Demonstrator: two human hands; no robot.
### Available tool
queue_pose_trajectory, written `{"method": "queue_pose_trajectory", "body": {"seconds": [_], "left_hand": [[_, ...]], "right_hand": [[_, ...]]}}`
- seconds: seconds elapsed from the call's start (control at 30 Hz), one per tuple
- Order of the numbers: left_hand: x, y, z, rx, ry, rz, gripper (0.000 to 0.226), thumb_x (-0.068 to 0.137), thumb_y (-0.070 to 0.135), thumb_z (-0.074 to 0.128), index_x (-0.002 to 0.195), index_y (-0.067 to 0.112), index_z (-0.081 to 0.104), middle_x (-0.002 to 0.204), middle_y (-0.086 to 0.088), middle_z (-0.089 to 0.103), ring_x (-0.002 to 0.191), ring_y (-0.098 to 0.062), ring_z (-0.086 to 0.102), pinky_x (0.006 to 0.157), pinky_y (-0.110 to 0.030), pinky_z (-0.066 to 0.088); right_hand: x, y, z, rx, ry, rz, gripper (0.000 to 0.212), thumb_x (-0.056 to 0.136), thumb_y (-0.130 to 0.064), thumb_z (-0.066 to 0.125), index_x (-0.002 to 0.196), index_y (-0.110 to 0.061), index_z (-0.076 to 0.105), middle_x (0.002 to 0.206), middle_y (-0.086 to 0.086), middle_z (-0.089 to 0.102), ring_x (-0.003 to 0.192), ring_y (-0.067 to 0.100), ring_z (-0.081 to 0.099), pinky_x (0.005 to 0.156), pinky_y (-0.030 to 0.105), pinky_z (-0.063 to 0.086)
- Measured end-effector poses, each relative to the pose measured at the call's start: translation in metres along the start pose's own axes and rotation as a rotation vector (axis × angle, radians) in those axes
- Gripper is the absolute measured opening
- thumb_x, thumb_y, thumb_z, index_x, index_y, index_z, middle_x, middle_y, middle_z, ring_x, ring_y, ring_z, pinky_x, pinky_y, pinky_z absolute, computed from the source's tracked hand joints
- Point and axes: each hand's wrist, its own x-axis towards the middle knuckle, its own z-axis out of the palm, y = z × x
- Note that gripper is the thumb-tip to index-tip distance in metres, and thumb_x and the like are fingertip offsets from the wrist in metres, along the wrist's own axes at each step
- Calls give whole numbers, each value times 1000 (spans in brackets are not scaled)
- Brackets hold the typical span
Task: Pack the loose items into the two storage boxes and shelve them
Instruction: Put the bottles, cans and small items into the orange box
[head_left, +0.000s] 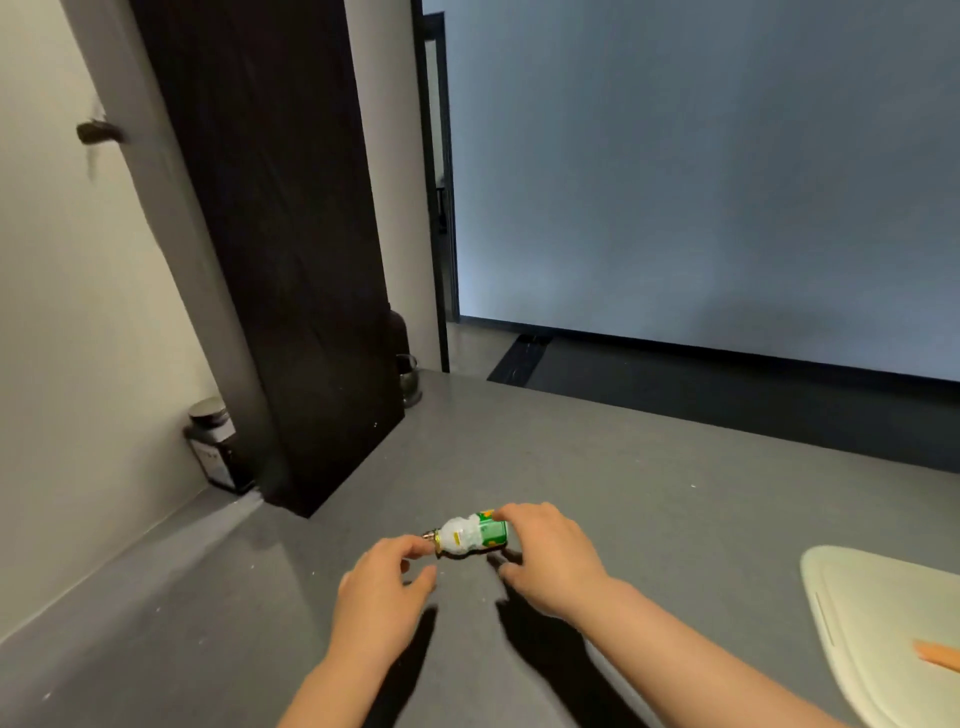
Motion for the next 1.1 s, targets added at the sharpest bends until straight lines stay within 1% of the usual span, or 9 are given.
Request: {"method": "queue_pose_trajectory", "body": {"seconds": [0.1, 0.23, 0.37, 0.5, 0.6, 0.7, 0.8, 0.97, 1.1], "left_hand": [[26, -21, 5, -6, -27, -47, 25, 86, 20, 63, 97, 42, 59, 102, 16, 58, 96, -8, 55, 94, -35, 45], [56, -40, 23, -94, -19, -85, 33, 87, 4, 55, 107, 28, 64, 110, 6, 62, 105, -14, 57, 98, -36, 44], [79, -40, 43, -107, -10, -31, 35, 86, -1, 55, 107, 24, 65, 111, 4, 63, 108, -17, 58, 98, -36, 44], [94, -31, 64, -10, -30, 34, 26, 86, 13, 62, 109, 26, 66, 110, 7, 63, 107, -17, 54, 95, -34, 41], [96, -25, 80, 176, -55, 80, 23, 86, 31, 64, 108, 33, 64, 108, 9, 61, 106, -16, 49, 87, -29, 34], [91, -17, 93, 185, -59, 78, 14, 86, 33, 63, 100, 31, 64, 102, 6, 60, 104, -18, 50, 81, -28, 32], [80, -5, 100, 166, -100, 89, 9, 88, 31, 60, 95, 25, 61, 99, 4, 58, 102, -19, 51, 80, -29, 35], [48, 43, 103, -167, -134, 128, 6, 88, 17, 61, 84, 20, 61, 88, 0, 55, 90, -25, 55, 78, -34, 42], [12, 109, 95, -334, -149, 315, 13, 87, 20, 62, 80, 30, 58, 84, 5, 55, 74, -10, 54, 66, -24, 40]], "right_hand": [[33, -9, 29, -61, -15, -46, 55, 82, -27, 64, 133, -23, 44, 135, -2, 46, 127, 22, 38, 100, 32, 33], [63, -7, 55, -182, -58, -70, 58, 82, -29, 67, 133, -20, 43, 134, 0, 47, 127, 24, 37, 103, 34, 27], [63, 9, 66, -193, 5, -28, 46, 85, -39, 62, 125, -22, 48, 125, -2, 48, 118, 22, 39, 95, 31, 28], [29, 32, 68, -12, 139, 156, 44, 85, -50, 59, 124, -31, 47, 120, -13, 48, 114, 15, 40, 91, 27, 29], [-1, 48, 60, 284, 321, 358, 40, 84, -46, 66, 118, -32, 51, 111, -16, 51, 109, 12, 45, 90, 28, 35], [-25, 60, 49, 506, 443, 458, 35, 80, -40, 73, 108, -33, 54, 102, -19, 52, 102, 10, 51, 87, 35, 45], [-46, 66, 37, 655, 523, 514, 32, 74, -36, 78, 97, -35, 55, 95, -14, 54, 91, 13, 56, 75, 39, 51], [-82, 65, 6, 694, 686, 516, 33, 70, -35, 82, 91, -37, 56, 92, -12, 57, 85, 4, 54, 68, 16, 41], [-118, 66, -36, 711, 799, 515, 35, 69, -45, 79, 95, -37, 57, 93, -13, 58, 83, 1, 56, 66, 14, 44]]}}
